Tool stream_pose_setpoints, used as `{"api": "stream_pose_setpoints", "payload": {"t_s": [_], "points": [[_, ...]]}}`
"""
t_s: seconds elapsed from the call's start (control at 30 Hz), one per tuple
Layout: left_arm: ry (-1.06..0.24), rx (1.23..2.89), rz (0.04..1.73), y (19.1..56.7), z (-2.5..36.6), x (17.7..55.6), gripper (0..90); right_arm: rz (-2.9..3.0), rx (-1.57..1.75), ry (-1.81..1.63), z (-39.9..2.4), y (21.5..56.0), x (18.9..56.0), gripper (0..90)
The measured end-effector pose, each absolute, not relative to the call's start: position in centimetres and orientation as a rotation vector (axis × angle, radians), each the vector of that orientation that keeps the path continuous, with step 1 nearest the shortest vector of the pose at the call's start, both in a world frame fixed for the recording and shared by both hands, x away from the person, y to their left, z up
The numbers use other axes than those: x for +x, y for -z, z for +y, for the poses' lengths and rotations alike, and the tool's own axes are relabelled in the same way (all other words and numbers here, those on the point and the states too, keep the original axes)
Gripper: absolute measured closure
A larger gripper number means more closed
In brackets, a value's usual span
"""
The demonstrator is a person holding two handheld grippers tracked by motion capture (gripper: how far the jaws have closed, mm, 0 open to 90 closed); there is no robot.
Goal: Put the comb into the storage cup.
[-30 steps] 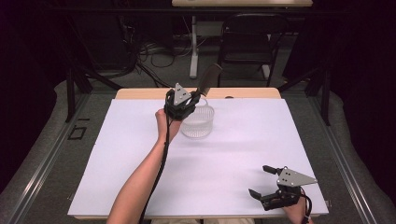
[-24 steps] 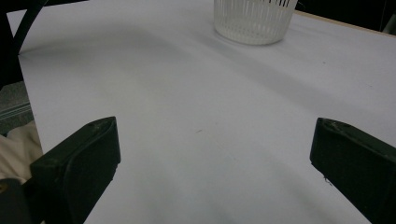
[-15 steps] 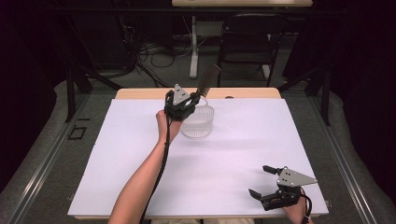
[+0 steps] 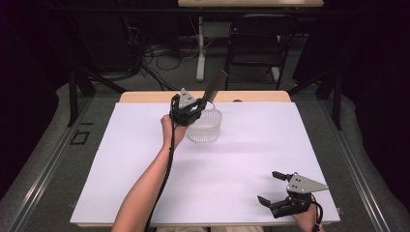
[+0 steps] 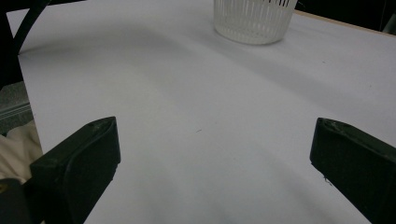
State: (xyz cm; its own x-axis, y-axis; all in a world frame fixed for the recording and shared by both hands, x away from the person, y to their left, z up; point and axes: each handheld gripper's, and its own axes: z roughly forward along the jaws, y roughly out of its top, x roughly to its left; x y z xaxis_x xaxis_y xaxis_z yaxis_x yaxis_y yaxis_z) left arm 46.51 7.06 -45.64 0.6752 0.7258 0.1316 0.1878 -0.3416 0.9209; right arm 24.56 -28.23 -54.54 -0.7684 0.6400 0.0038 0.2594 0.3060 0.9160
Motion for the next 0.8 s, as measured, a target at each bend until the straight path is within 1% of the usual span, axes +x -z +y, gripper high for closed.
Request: {"api": "stream_pose_setpoints", "payload": {"t_s": [0.8], "points": [[-0.607,1.964,0.715,46.8,7.0,47.2,72.0,2.217,0.805,-1.452,-28.2,54.5,24.6,1.3]]}}
